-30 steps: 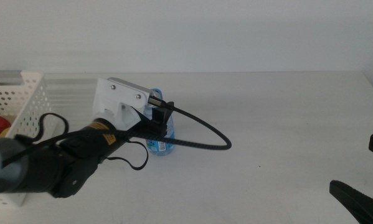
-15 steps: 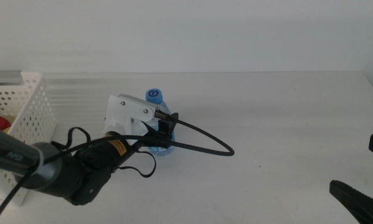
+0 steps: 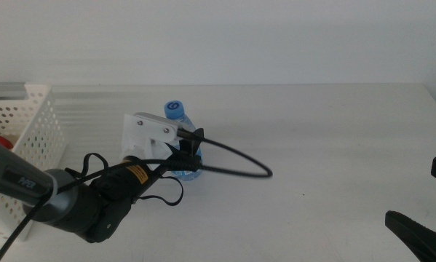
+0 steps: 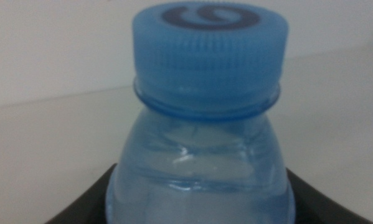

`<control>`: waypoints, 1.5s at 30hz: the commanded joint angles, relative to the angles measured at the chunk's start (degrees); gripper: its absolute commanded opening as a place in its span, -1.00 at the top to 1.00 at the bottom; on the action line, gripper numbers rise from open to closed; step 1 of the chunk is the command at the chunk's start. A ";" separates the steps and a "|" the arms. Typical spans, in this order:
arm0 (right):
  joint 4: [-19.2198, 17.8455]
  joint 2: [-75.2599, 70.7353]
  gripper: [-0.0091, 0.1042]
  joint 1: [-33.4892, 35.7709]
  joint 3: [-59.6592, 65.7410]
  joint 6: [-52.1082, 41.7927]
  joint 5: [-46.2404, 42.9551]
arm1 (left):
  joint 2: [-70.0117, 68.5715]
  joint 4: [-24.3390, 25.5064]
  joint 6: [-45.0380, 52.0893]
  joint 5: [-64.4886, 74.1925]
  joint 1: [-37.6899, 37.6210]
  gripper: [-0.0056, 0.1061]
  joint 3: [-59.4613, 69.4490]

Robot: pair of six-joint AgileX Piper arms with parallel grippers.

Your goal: Use arms to grab the bottles and put them into the dustbin to the left of the table.

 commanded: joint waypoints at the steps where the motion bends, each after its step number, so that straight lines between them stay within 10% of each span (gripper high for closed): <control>1: -0.34 0.64 -0.34 -0.23 -1.57 -0.69 -4.54 | -2.80 0.95 -5.95 -4.32 -0.03 0.94 -1.11; 22: -0.34 0.64 -0.34 -0.23 -1.57 -0.69 -4.54 | -36.45 12.49 -7.89 48.84 -0.03 0.99 -6.07; 45: -0.34 0.64 -0.34 -0.23 -1.57 -0.69 -4.54 | -38.89 11.38 7.24 112.62 1.69 0.99 -36.27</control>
